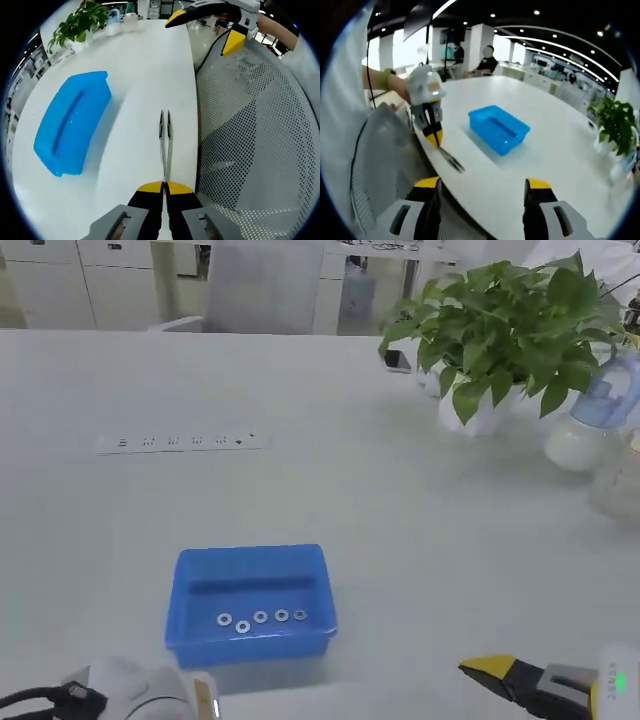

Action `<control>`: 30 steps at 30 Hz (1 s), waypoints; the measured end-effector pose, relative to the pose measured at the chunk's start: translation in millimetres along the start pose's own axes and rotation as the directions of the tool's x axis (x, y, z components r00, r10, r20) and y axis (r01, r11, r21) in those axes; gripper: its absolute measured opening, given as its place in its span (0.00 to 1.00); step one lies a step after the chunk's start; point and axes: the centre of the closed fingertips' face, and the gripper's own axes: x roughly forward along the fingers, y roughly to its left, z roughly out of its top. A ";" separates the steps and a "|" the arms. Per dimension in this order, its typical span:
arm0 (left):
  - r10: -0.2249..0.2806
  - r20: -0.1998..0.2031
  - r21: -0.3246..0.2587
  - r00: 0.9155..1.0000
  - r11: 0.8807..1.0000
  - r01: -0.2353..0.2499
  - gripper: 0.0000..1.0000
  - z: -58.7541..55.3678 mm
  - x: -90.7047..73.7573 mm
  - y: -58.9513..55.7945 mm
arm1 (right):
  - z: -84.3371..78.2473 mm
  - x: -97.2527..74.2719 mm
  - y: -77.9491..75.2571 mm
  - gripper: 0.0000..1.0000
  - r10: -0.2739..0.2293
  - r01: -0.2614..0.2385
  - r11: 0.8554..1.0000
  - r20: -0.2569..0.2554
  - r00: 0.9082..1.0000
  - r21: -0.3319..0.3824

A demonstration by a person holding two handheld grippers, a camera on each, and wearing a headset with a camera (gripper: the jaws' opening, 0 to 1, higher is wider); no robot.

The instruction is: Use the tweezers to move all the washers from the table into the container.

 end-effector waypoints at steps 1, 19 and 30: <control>0.006 -0.002 0.004 1.000 1.000 -0.006 0.00 -0.4 -0.5 0.8 | 0.6 -0.5 -0.3 0.66 -0.003 0.003 1.000 0.003 1.000 0.003; 0.260 0.380 -0.407 0.888 0.909 -0.092 0.47 27.7 -55.1 2.8 | 3.6 -12.4 -20.4 0.73 -0.064 0.057 0.995 0.083 0.994 0.086; 0.676 0.528 -0.704 0.514 0.687 -0.180 0.86 42.5 -152.5 40.1 | 47.4 -29.2 -55.0 0.93 -0.140 0.080 0.984 0.425 0.894 0.157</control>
